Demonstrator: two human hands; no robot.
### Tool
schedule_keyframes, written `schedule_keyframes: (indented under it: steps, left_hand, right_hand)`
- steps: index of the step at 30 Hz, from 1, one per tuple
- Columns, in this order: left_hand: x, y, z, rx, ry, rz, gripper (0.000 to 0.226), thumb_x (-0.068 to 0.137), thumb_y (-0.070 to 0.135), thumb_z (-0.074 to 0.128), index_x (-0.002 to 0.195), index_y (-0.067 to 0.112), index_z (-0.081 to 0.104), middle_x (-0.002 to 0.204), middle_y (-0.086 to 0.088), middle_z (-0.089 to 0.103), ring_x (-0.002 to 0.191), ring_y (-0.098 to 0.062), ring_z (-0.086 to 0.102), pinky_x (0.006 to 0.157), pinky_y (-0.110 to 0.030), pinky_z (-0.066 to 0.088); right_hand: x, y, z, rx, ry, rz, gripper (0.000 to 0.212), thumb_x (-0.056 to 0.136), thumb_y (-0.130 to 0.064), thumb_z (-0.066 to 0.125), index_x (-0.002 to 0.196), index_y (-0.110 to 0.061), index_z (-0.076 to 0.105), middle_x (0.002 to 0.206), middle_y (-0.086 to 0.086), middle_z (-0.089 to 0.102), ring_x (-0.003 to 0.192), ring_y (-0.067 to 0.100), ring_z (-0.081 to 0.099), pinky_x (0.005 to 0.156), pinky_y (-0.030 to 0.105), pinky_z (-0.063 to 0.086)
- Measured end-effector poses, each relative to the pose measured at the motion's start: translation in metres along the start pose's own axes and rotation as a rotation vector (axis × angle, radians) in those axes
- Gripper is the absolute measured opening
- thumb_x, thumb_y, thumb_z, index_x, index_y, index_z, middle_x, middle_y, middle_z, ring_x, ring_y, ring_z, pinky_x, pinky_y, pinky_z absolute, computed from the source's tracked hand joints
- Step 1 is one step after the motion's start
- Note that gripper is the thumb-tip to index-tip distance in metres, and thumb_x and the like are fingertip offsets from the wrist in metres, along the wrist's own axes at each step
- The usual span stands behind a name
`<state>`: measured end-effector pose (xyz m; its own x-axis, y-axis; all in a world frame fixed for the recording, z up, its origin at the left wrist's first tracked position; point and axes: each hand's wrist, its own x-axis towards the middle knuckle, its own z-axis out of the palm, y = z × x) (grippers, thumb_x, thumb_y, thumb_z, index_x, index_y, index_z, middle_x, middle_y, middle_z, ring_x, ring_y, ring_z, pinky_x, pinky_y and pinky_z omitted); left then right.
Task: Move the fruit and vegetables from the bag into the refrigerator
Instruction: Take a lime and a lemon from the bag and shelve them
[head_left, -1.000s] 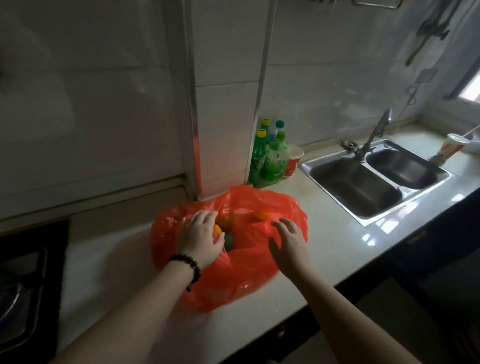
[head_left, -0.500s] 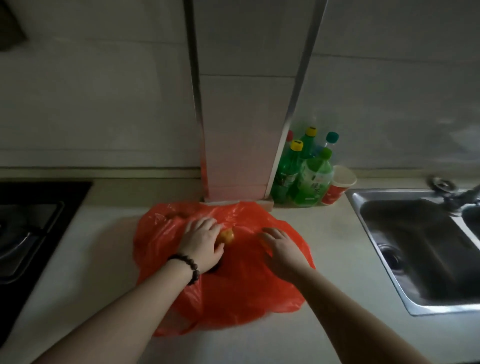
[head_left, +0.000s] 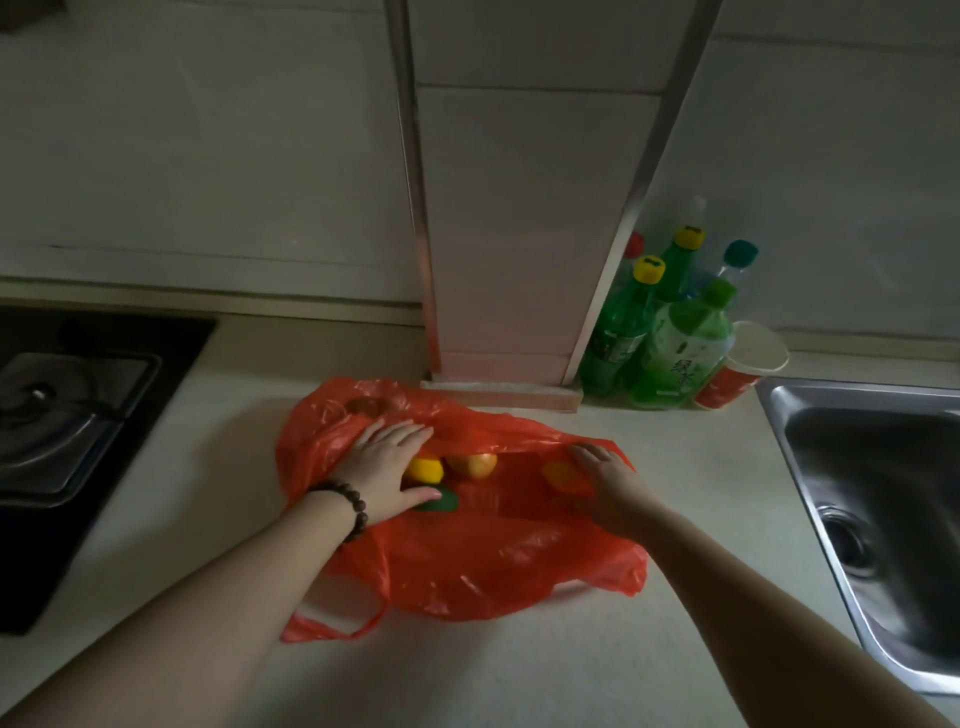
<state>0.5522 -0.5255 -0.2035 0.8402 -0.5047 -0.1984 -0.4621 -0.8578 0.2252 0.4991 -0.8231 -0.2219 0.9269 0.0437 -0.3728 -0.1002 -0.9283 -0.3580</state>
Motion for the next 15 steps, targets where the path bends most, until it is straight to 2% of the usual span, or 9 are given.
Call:
schedule_keyframes:
  steps: [2, 4, 6, 7, 9, 11, 13, 15]
  left_hand:
    - [-0.001, 0.003, -0.003, -0.058, 0.158, 0.027, 0.070, 0.083, 0.051, 0.061, 0.141, 0.017, 0.040, 0.145, -0.002, 0.039, 0.137, -0.020, 0.031, 0.115, -0.036, 0.020]
    - [-0.007, 0.010, -0.003, -0.040, 0.355, 0.094, 0.051, 0.081, 0.038, 0.069, 0.124, 0.014, 0.058, 0.127, -0.005, 0.056, 0.120, -0.025, 0.049, 0.103, -0.042, 0.040]
    - [-0.015, 0.017, 0.005, 0.000, 0.436, 0.143, 0.042, 0.078, 0.037, 0.072, 0.113, 0.015, 0.064, 0.117, -0.003, 0.060, 0.111, -0.025, 0.054, 0.096, -0.042, 0.045]
    - [-0.018, 0.019, 0.011, 0.016, 0.399, 0.127, 0.045, 0.078, 0.042, 0.071, 0.114, 0.017, 0.063, 0.120, -0.002, 0.059, 0.114, -0.025, 0.053, 0.098, -0.042, 0.043]
    - [-0.021, 0.018, 0.023, 0.023, 0.215, 0.007, 0.069, 0.076, 0.058, 0.064, 0.132, 0.021, 0.050, 0.139, 0.000, 0.046, 0.129, -0.023, 0.041, 0.107, -0.042, 0.031]
    - [-0.023, 0.013, 0.036, 0.017, 0.071, -0.089, 0.094, 0.071, 0.070, 0.059, 0.147, 0.024, 0.025, 0.154, 0.004, 0.022, 0.141, -0.020, 0.020, 0.115, -0.042, 0.018]
    - [-0.023, 0.011, 0.043, -0.001, 0.024, -0.135, 0.109, 0.068, 0.074, 0.059, 0.150, 0.027, 0.006, 0.158, 0.007, 0.005, 0.145, -0.017, 0.007, 0.117, -0.042, 0.012]
    - [-0.022, 0.010, 0.044, 0.001, 0.008, -0.156, 0.115, 0.066, 0.074, 0.062, 0.150, 0.029, -0.003, 0.158, 0.008, -0.003, 0.145, -0.016, 0.002, 0.117, -0.041, 0.009]
  right_hand:
    - [0.000, -0.002, -0.003, -0.014, 0.119, -0.052, 0.074, 0.083, -0.050, 0.061, 0.144, -0.020, 0.032, 0.150, 0.003, 0.033, 0.136, 0.024, 0.032, 0.111, 0.042, 0.032]
    - [-0.005, -0.008, -0.006, -0.055, 0.270, -0.170, 0.063, 0.086, -0.046, 0.060, 0.140, -0.019, 0.040, 0.145, 0.002, 0.040, 0.132, 0.024, 0.036, 0.108, 0.039, 0.035]
    - [-0.010, -0.015, -0.006, -0.104, 0.275, -0.292, 0.056, 0.087, -0.037, 0.061, 0.137, -0.017, 0.045, 0.140, 0.003, 0.045, 0.127, 0.024, 0.041, 0.105, 0.037, 0.037]
    - [-0.012, -0.016, -0.004, -0.133, 0.226, -0.328, 0.055, 0.087, -0.033, 0.061, 0.137, -0.017, 0.045, 0.141, 0.004, 0.045, 0.126, 0.024, 0.041, 0.105, 0.036, 0.038]
    - [-0.012, -0.014, 0.000, -0.167, 0.135, -0.327, 0.054, 0.087, -0.032, 0.060, 0.137, -0.017, 0.045, 0.142, 0.004, 0.044, 0.126, 0.024, 0.041, 0.105, 0.035, 0.038]
    - [-0.011, -0.009, 0.002, -0.162, 0.110, -0.280, 0.053, 0.089, -0.035, 0.057, 0.138, -0.021, 0.043, 0.145, 0.002, 0.041, 0.129, 0.023, 0.038, 0.108, 0.034, 0.036]
    - [-0.011, -0.009, 0.002, -0.154, 0.101, -0.236, 0.053, 0.090, -0.035, 0.056, 0.140, -0.023, 0.041, 0.148, 0.000, 0.036, 0.134, 0.022, 0.034, 0.110, 0.034, 0.032]
    - [-0.011, -0.011, 0.003, -0.144, 0.088, -0.211, 0.054, 0.090, -0.034, 0.056, 0.141, -0.025, 0.038, 0.151, -0.001, 0.032, 0.136, 0.022, 0.031, 0.111, 0.035, 0.030]
